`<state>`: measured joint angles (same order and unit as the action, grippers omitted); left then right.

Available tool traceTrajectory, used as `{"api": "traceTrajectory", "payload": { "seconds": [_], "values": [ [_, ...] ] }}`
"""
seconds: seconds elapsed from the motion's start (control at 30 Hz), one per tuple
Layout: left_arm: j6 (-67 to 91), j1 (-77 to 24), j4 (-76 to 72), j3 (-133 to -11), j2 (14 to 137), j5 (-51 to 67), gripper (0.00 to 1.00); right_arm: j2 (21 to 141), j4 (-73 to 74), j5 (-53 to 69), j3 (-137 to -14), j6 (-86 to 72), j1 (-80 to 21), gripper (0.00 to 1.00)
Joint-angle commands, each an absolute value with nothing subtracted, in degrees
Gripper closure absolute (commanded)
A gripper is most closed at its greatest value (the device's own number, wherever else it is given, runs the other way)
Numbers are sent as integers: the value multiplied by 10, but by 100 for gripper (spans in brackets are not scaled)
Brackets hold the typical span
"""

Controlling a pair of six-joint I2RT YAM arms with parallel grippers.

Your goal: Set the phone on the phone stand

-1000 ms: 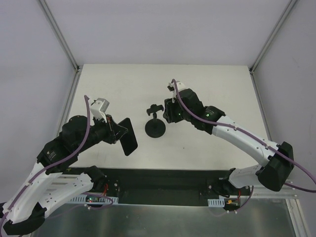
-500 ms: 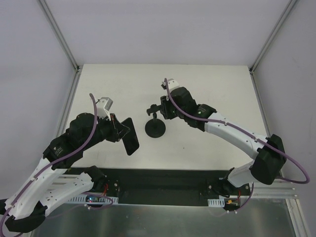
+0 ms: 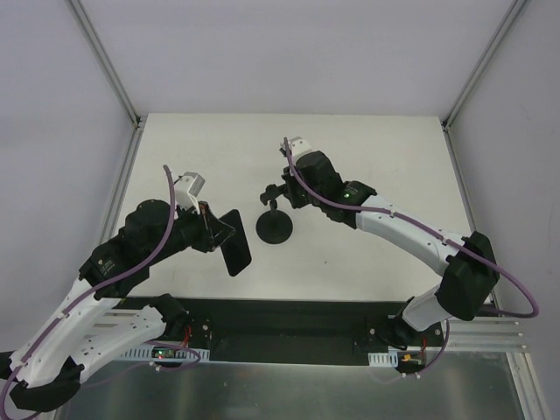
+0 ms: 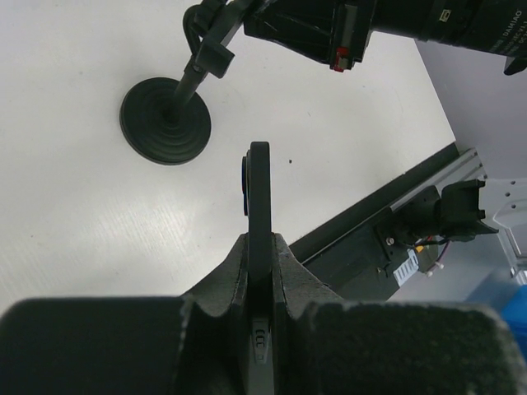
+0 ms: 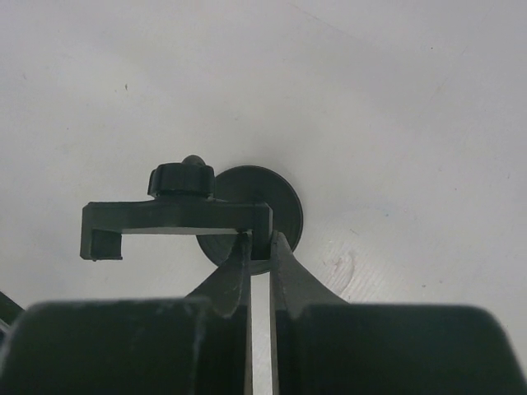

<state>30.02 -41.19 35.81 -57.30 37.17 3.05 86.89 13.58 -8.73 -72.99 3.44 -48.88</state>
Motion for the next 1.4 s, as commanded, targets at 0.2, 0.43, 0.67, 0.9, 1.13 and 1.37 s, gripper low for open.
{"api": "traceTrajectory", "payload": {
  "seconds": [0.2, 0.43, 0.67, 0.9, 1.13, 1.37],
  "values": [
    [227, -410, 152, -557, 399, 130, 100, 826, 137, -25, -731, 105, -488, 100],
    [121, -410, -99, -526, 445, 272, 100, 798, 137, 112, -706, 161, -476, 100],
    [5, -409, -181, -539, 546, 459, 100, 813, 148, 249, -715, 163, -441, 99],
    [-55, -381, -190, -554, 605, 560, 100, 819, 153, 319, -719, 185, -422, 100],
    [-72, -364, -175, -580, 656, 600, 100, 819, 161, 342, -721, 198, -415, 100],
    [-62, -341, -194, -570, 681, 598, 100, 813, 161, 345, -717, 198, -413, 100]
  ]
}}
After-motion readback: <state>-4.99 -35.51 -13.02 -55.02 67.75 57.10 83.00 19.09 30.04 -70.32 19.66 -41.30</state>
